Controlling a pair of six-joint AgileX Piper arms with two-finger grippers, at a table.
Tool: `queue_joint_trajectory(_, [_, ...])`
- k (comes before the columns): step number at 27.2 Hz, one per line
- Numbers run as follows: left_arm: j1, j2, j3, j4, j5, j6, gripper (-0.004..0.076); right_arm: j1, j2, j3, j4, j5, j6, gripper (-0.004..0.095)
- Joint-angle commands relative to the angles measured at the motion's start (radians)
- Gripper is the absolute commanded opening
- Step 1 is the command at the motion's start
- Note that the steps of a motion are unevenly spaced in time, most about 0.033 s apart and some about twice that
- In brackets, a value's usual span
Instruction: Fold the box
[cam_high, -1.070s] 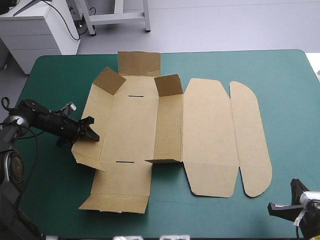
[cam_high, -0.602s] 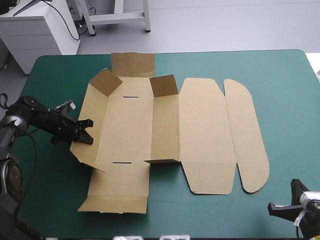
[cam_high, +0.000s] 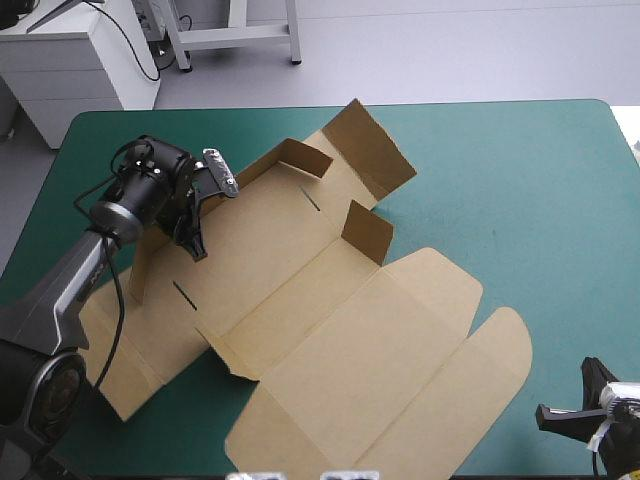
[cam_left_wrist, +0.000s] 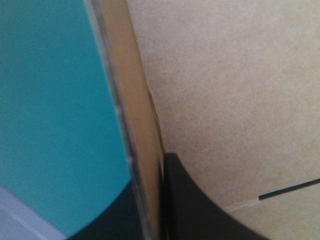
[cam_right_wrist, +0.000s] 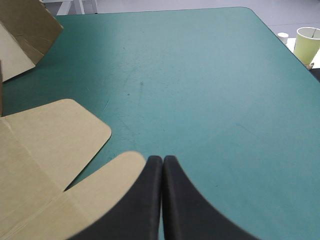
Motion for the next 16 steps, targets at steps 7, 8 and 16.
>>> queue_joint_trajectory(7, [-0.195, -0.050, -0.038, 0.362, -0.400, 0.028, -0.0008, -0.010, -0.022, -0.023, -0.012, -0.077, -0.002, -0.0014])
queue_joint_trajectory(8, [-0.211, -0.050, -0.038, 0.365, -0.403, 0.008, -0.0008, -0.010, -0.022, -0.023, -0.012, -0.077, -0.002, -0.0014])
queue_joint_trajectory(16, [-0.314, -0.075, 0.026, 0.685, -0.423, -0.355, -0.0008, -0.010, -0.022, -0.023, -0.012, -0.077, -0.002, -0.0014])
